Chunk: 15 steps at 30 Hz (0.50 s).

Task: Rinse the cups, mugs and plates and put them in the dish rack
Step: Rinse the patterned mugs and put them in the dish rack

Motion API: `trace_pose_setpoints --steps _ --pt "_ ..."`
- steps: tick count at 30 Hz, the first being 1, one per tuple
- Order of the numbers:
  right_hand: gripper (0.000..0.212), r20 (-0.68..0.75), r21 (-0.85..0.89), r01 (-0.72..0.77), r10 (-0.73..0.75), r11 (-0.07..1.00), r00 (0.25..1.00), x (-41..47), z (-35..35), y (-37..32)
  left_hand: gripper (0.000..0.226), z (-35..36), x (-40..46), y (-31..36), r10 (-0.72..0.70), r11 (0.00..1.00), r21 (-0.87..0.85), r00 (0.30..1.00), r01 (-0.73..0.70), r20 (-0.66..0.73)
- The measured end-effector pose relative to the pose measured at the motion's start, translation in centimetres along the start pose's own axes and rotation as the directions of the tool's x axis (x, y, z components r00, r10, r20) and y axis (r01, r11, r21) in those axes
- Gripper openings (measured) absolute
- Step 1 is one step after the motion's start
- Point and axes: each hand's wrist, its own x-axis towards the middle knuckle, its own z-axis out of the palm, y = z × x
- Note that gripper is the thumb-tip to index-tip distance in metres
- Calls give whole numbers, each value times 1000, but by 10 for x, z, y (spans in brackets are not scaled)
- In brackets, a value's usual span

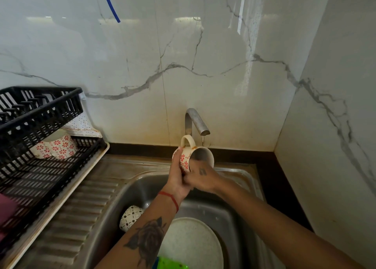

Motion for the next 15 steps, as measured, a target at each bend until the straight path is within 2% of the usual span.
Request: trace_pose_setpoints --steps 2,3,4,6,7,8,9,10,12,14,15 --pt "47 19 -305 120 -120 945 993 -5 4 9 59 -3 0 3 -24 1000 19 999 25 -34" --pt "48 58 -513 200 -199 835 978 -8 3 16 57 -4 -1 5 -41 999 30 999 42 -33" --pt "47 121 -685 286 -283 670 952 -10 -3 22 55 -7 -3 6 -63 997 47 998 64 -29" --pt "42 283 -823 453 -442 344 851 -15 -21 29 53 -12 -5 6 -103 991 80 994 105 -25" --pt "37 314 -849 478 -511 227 800 -18 -28 33 52 -15 -6 6 -119 990 79 993 120 -21" --pt "33 284 -870 463 -594 170 752 -21 -31 39 51 -17 -7 5 -134 989 68 991 135 -13" --pt "35 208 -880 435 -667 192 715 -24 -33 46 52 -19 -8 6 -155 986 53 988 155 -6" --pt "41 112 -870 416 -716 265 689 -26 -33 53 53 -21 -8 6 -184 982 32 983 184 7" --pt "56 -124 -757 400 -715 517 688 -29 -28 65 62 -25 -11 7 -255 966 -18 965 257 52" --pt "81 -285 -497 347 -527 796 801 -30 -26 68 64 -26 -13 7 -346 938 3 936 347 68" --pt "93 -259 -392 324 -442 861 859 -29 -26 67 65 -26 -13 6 -395 919 48 917 392 56"
